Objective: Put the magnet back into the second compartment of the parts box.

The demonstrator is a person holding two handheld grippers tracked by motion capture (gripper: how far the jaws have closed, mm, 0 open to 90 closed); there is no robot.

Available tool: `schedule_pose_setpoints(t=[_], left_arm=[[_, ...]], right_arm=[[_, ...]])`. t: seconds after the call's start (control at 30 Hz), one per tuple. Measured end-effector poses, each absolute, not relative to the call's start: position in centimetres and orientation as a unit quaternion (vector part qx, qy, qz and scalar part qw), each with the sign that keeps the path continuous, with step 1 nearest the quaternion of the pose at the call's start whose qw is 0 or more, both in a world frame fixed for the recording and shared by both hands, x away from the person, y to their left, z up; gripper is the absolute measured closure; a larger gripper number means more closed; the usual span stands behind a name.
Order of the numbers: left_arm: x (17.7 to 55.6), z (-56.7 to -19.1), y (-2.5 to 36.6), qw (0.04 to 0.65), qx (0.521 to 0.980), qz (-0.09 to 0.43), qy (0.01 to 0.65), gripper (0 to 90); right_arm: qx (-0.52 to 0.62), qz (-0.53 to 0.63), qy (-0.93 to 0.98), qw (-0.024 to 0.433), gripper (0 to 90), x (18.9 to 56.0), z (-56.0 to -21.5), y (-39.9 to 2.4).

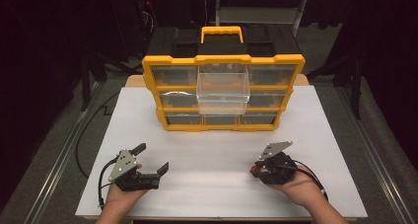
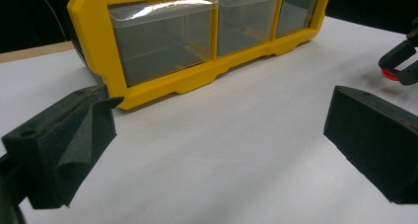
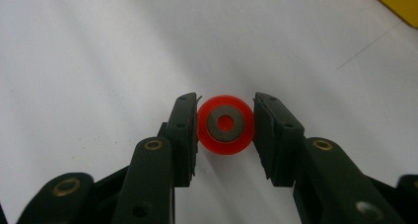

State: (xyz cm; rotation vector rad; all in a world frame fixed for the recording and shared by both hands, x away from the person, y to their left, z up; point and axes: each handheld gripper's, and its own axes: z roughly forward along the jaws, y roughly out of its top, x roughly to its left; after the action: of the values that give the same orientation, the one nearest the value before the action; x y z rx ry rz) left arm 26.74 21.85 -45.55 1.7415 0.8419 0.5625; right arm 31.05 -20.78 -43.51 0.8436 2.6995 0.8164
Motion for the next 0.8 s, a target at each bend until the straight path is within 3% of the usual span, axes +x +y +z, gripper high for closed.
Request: schedule_pose_setpoints(t=[0.8], left_arm=[[26.7,-45.6,21.8,0.533,0.734,0.236,0.35,0.6]], right_arm=[[0.254,0.191,0.947,0.05,64.4,32.3,-41.3,-20.8]])
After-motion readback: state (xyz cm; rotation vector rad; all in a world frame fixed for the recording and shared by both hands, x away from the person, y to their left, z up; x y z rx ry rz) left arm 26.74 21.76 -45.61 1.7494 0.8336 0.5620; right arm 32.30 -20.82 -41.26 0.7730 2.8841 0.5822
